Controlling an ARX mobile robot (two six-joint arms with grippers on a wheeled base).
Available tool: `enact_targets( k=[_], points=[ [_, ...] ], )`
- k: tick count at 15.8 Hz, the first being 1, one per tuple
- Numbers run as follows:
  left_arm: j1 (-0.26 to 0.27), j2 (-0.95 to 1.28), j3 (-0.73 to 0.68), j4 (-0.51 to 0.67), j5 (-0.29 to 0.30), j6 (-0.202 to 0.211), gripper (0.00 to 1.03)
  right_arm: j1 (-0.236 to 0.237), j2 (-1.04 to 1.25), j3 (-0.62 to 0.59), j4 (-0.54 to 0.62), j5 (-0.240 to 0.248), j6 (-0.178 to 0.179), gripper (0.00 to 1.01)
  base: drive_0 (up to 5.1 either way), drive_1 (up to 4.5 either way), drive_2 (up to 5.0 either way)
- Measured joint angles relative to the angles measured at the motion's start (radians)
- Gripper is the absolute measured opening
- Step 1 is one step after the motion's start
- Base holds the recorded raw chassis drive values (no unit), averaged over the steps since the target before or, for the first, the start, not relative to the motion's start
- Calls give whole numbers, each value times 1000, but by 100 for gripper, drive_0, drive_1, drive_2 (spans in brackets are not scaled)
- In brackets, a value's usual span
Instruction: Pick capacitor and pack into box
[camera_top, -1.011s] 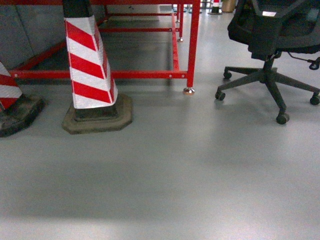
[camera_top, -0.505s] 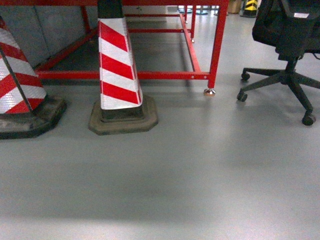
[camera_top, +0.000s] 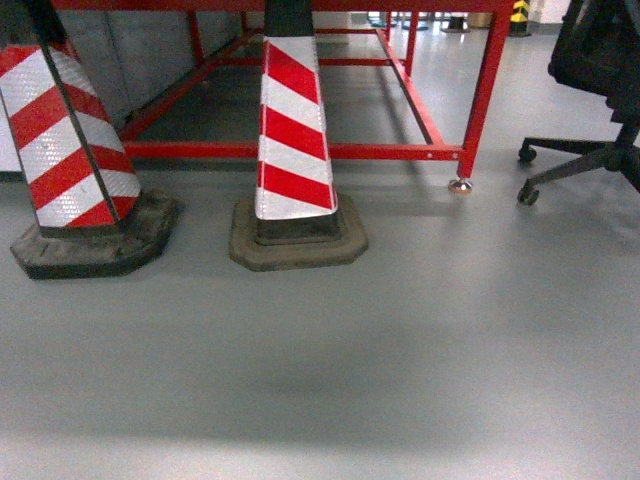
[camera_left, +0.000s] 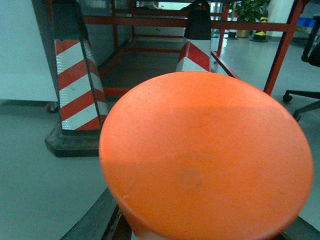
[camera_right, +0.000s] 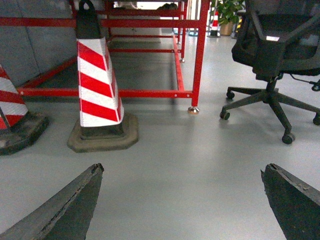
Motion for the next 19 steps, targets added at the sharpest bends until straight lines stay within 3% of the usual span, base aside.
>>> enact_targets(
  k=[6,19],
  points=[
    [0,0,0,0,0,0,44,0,0,0,0,1,0,98,0,0,0],
    [0,0,0,0,1,0,44,0,0,0,0,1,0,98,-4,424,-432]
  ],
)
